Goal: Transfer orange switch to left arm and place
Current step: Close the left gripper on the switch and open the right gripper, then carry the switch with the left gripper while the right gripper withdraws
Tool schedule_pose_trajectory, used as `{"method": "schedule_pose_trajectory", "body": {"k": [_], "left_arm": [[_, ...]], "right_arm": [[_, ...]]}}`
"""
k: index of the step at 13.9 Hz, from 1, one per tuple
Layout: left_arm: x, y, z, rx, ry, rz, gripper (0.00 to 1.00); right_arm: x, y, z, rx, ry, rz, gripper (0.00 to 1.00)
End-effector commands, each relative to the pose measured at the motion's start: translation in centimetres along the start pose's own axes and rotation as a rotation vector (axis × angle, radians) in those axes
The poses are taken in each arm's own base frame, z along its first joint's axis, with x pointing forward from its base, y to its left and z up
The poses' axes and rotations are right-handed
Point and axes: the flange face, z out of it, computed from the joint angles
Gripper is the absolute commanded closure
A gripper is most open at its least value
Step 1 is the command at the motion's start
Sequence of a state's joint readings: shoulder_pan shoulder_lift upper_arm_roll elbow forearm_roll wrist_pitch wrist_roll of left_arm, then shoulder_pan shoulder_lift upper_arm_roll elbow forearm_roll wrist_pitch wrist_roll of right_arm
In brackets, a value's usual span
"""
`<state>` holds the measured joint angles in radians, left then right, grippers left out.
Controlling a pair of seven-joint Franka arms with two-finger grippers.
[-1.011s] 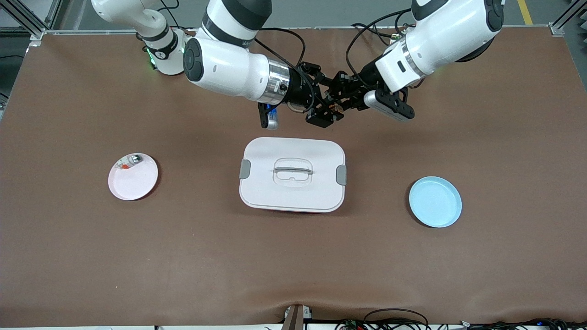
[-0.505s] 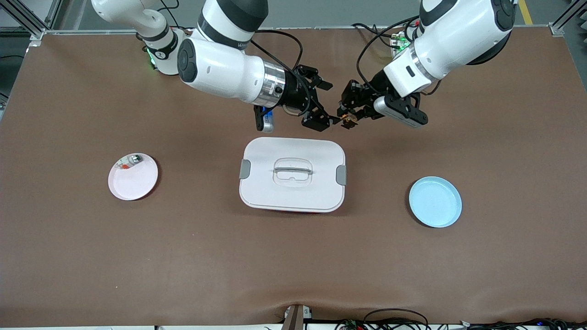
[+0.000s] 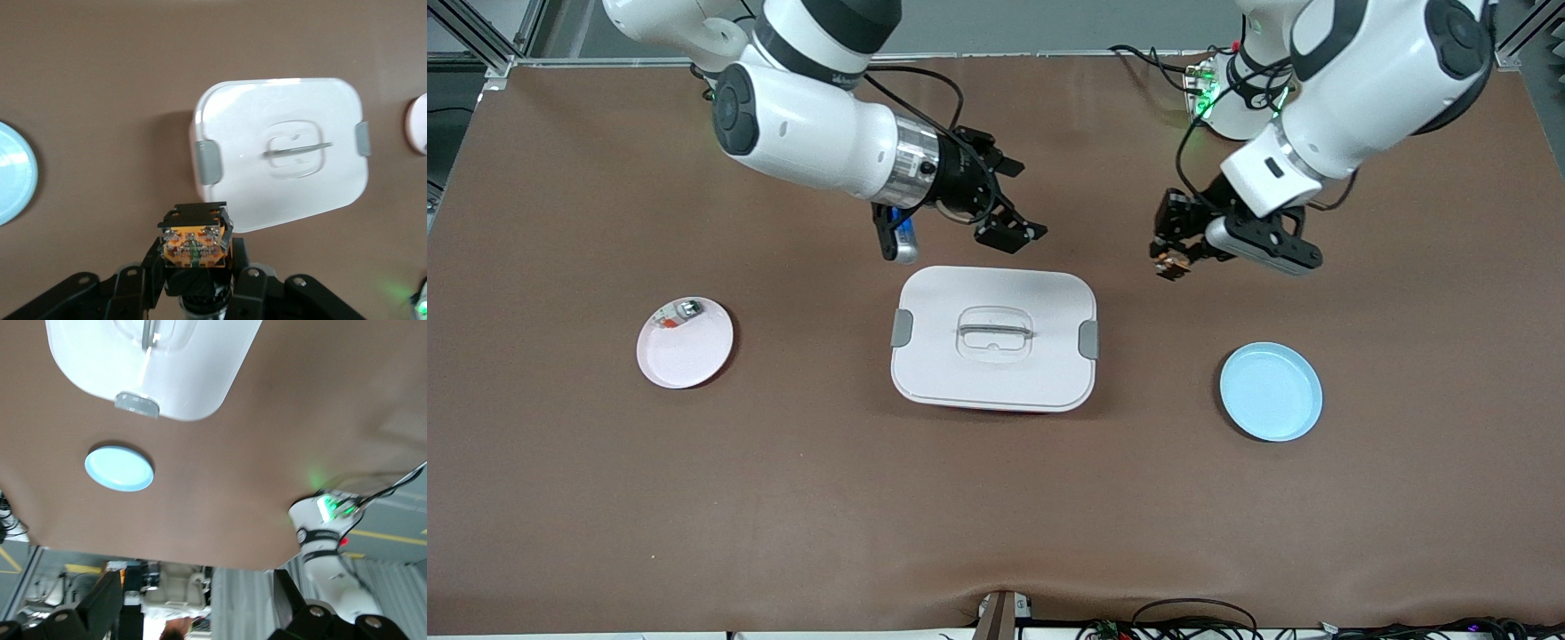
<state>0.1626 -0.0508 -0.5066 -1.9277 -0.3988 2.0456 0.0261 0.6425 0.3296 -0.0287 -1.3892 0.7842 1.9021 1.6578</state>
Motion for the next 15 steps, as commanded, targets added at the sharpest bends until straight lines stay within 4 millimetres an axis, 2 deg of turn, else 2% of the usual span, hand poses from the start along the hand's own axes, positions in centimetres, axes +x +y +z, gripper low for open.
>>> {"method": "schedule_pose_trajectory", "body": {"k": [1,2,4,6,8,9,13,15], "left_arm": [[0.7,-3.9,0.0,0.021,-0.038,0.083,1.0],[0.8,-5.3,0.1,0.042,-0.048,0.114,1.0],[0.7,-6.8,0.2,0.075,-0.08,0.174,1.0],[1.0,-9.2,0.5,0.091,-0.099,0.229,1.0],[1.0,-10.9,0.9,0.106,-0.125,0.318,1.0],[1.0,-12.5,1.1,0.118,-0.144,0.347,1.0],[0.9,-16.0,1.5,0.155,-0.198,0.5,1.0],[0.9,-17.0,2.1,0.171,-0.23,0.573,1.0]], "right_arm": [[1.6,0.8,-2.4,-0.063,0.064,-0.103,0.0],[2.3,1.2,-3.1,-0.09,0.106,-0.149,0.0],[5.0,1.7,-5.0,-0.165,0.173,-0.241,0.0],[7.6,2.7,-6.8,-0.23,0.2,-0.336,0.0],[9.5,4.1,-7.6,-0.306,0.313,-0.466,0.0],[10.7,4.7,-8.1,-0.33,0.335,-0.513,0.0],[15.1,6.0,-11.1,-0.39,0.378,-0.666,0.0],[17.5,6.9,-12.9,-0.416,0.382,-0.74,0.0]]}}
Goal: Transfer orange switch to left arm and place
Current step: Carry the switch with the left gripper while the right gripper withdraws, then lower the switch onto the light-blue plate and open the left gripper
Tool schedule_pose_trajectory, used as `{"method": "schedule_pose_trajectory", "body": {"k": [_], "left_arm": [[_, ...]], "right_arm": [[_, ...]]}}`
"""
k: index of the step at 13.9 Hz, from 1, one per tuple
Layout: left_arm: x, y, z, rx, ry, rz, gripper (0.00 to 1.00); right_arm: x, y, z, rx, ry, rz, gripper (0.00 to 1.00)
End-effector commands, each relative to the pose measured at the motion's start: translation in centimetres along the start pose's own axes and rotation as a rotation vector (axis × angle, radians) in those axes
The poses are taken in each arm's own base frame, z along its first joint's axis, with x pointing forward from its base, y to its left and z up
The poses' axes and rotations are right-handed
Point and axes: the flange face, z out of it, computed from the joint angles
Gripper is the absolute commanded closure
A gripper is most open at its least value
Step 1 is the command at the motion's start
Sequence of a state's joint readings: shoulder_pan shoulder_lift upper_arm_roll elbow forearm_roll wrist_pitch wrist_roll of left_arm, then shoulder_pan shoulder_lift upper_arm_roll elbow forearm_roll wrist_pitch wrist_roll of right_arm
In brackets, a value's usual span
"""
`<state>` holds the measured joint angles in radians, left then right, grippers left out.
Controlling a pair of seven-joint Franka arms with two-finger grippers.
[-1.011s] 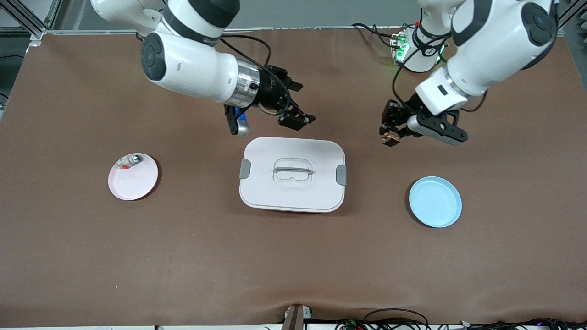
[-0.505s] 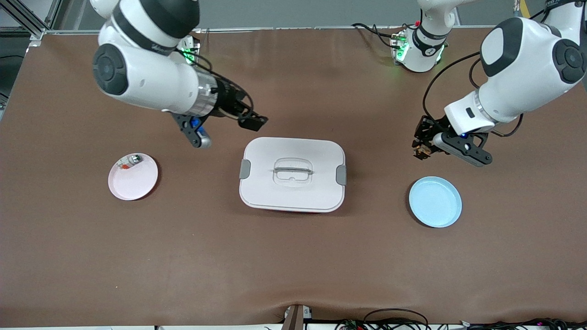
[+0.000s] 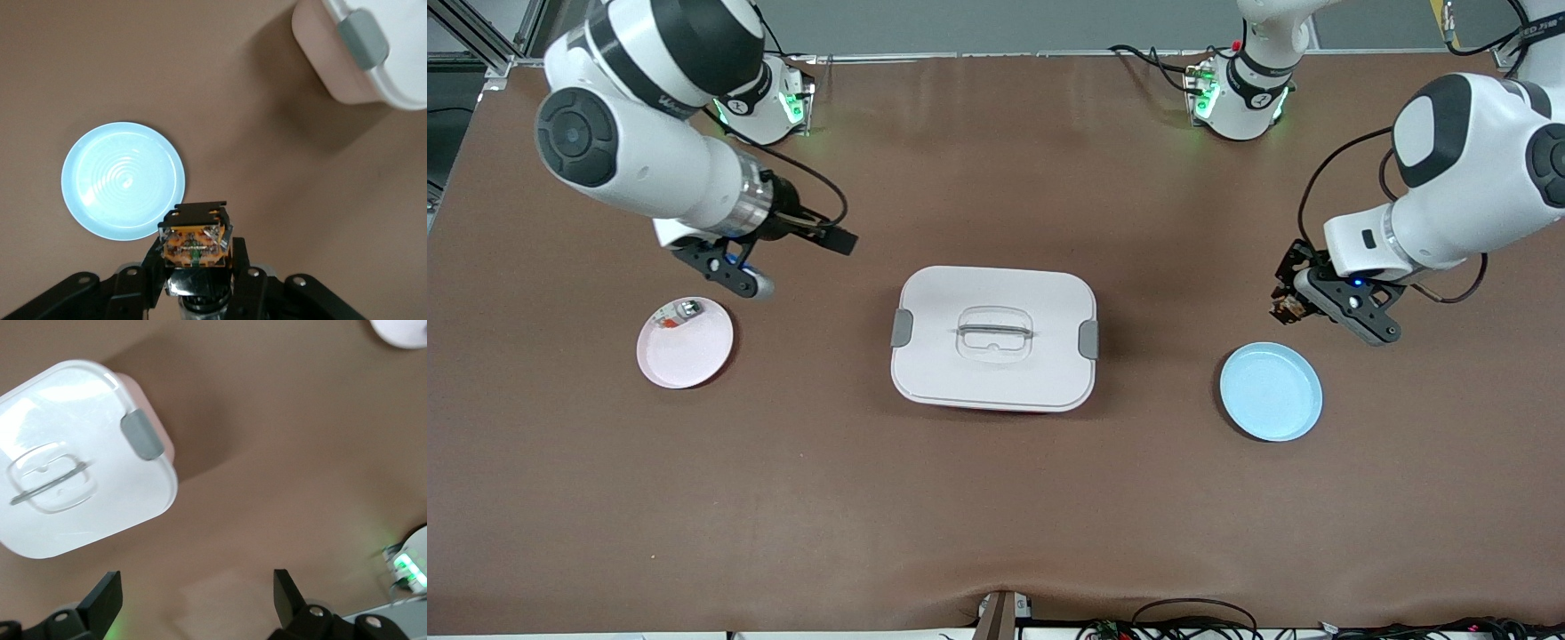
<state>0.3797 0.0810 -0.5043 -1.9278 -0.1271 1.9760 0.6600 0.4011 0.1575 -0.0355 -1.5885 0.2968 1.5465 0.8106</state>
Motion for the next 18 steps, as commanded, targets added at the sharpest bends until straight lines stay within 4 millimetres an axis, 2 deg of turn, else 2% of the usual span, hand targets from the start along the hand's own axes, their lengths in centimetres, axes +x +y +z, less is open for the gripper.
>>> {"method": "schedule_pose_trajectory", "body": {"k": [1,4,8,10,12,14,18], "left_arm": [[-0.3,-0.8,0.1,0.042,-0.053,0.101,1.0],[-0.4,-1.8,1.7,0.071,-0.103,0.187,1.0],[-1.2,-3.8,3.5,0.063,-0.109,0.279,1.0],[-2.1,-5.9,5.2,0.043,-0.095,0.322,1.0],[-2.3,-6.8,7.1,0.047,-0.069,0.407,1.0],[-3.0,-8.0,8.9,0.052,-0.044,0.472,1.0],[-2.7,-9.2,12.2,0.074,-0.031,0.649,1.0]], "right_arm": [[1.4,4.6,-0.8,-0.011,0.022,-0.104,0.0],[2.9,8.0,-1.5,-0.081,0.089,-0.229,0.0],[5.4,12.2,-3.0,-0.077,0.1,-0.344,0.0],[6.4,14.5,-4.1,-0.103,0.126,-0.401,0.0],[7.3,16.8,-5.3,-0.107,0.143,-0.442,0.0],[7.6,18.5,-6.5,-0.119,0.165,-0.464,0.0],[6.3,19.3,-8.6,-0.152,0.224,-0.467,0.0]]}}
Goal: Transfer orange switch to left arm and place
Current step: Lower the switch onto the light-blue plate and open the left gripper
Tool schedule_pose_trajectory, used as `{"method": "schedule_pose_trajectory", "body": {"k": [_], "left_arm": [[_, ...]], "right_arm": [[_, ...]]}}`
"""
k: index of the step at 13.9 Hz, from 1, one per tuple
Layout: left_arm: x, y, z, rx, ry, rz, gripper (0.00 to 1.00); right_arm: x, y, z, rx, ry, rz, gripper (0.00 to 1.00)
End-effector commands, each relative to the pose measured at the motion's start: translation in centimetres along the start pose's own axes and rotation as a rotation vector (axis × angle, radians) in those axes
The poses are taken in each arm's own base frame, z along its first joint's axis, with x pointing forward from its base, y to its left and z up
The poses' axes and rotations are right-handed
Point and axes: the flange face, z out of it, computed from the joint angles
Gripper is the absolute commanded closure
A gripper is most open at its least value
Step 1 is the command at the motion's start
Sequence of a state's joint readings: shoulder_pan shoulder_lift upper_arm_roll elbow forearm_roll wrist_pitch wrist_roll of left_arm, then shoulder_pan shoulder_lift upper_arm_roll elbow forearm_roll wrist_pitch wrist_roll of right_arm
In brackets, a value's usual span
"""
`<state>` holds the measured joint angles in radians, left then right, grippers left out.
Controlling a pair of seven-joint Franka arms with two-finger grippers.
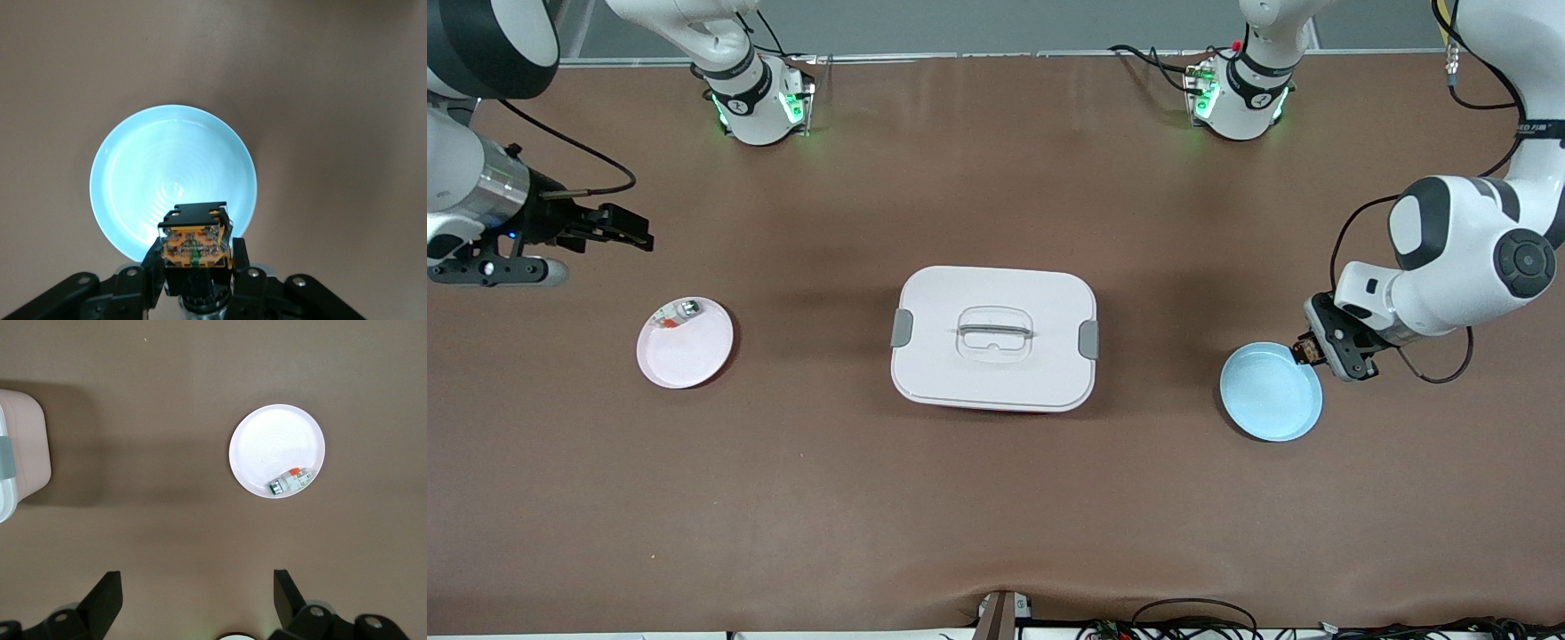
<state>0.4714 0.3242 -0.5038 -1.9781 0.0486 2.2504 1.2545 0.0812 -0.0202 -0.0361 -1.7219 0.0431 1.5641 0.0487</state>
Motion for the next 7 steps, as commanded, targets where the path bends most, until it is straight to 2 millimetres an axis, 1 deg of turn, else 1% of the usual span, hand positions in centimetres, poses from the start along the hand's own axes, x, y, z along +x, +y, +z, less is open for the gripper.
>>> {"method": "schedule_pose_trajectory", "body": {"k": [1,2,4,5,6,7], "left_arm": [[0.0,-0.5,1.4,0.047,-0.047,0.12,1.0],[0.3,-0.5,2.1,0.053,-0.061,0.147,1.0],[0.2,-0.4,3.4,0.047,-0.06,0.157,1.0],[0.4,-0.1,4.2,0.047,-0.057,0.165,1.0],[0.6,0.1,5.1,0.055,-0.047,0.174,1.0],[0.6,0.4,6.0,0.076,-0.045,0.193,1.0]], "right_arm": [[-1.6,0.3,-1.5,-0.041,0.038,-0.015,0.0],[-1.8,0.5,-2.0,-0.04,0.049,-0.011,0.0],[-2.1,0.7,-2.8,-0.041,0.061,-0.008,0.0],[-2.1,0.7,-3.0,-0.04,0.066,-0.006,0.0],[-2.1,1.1,-3.5,-0.039,0.075,0.001,0.0],[-2.1,2.0,-3.7,-0.037,0.074,0.018,0.0]]}}
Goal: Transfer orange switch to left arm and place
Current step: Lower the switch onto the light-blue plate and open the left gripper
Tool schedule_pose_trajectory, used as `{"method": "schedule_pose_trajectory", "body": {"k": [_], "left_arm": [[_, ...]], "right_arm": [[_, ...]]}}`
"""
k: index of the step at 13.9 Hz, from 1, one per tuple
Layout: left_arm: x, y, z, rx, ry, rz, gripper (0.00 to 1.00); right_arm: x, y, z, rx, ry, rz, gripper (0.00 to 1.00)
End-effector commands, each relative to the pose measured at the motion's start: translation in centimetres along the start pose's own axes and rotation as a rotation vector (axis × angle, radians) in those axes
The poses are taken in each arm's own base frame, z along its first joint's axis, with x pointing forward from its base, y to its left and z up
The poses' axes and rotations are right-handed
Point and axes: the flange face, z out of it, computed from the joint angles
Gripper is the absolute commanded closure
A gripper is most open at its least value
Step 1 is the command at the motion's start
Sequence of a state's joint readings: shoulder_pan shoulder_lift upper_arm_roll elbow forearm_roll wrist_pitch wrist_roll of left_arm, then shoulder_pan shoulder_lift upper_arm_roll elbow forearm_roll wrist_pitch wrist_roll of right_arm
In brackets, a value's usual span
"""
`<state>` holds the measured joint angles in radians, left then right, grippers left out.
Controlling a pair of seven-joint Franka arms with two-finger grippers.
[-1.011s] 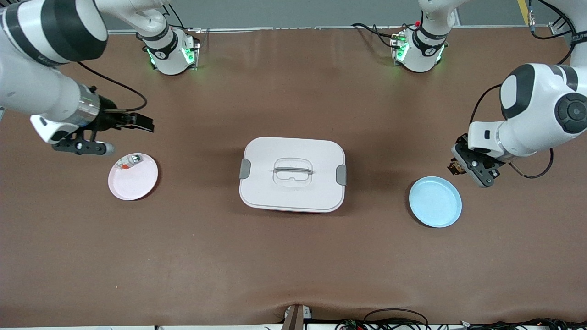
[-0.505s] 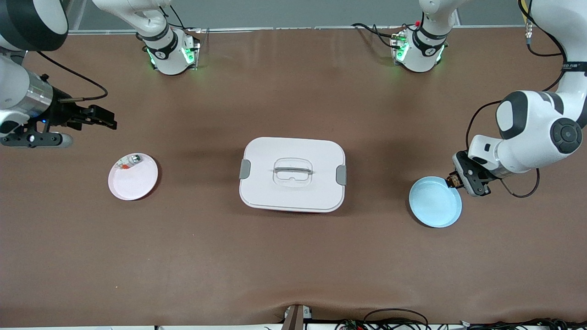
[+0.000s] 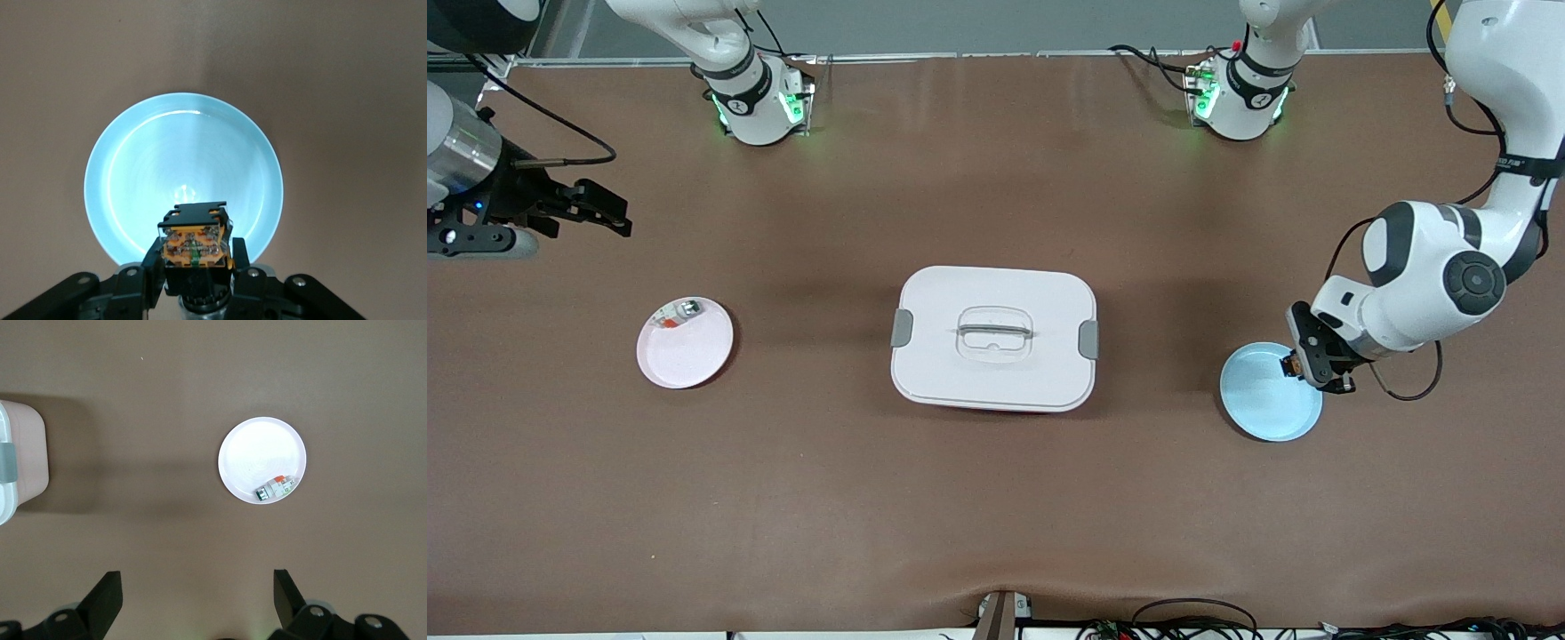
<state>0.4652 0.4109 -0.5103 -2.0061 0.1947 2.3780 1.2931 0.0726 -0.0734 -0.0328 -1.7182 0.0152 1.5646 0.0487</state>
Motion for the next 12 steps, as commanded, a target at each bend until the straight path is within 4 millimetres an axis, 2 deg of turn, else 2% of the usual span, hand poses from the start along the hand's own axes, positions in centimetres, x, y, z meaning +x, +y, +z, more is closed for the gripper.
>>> {"method": "schedule_pose_trajectory", "body": {"k": [1,3,9,12], "left_arm": [[0.5,0.7,1.9,0.06,-0.006,0.075,1.0],[0.7,0.8,3.4,0.077,-0.013,0.12,1.0],[1.3,0.7,6.4,0.126,-0.01,0.21,1.0],[1.4,0.7,7.6,0.144,0.0,0.236,0.94]], "right_arm": [[-0.4,1.9,-1.0,-0.013,0.015,0.022,0.0],[-0.3,2.7,-1.1,-0.01,0.018,0.036,0.0],[-0.2,2.7,-1.5,-0.015,0.027,0.007,0.0],[-0.2,2.3,-1.5,-0.018,0.027,-0.001,0.0]]}}
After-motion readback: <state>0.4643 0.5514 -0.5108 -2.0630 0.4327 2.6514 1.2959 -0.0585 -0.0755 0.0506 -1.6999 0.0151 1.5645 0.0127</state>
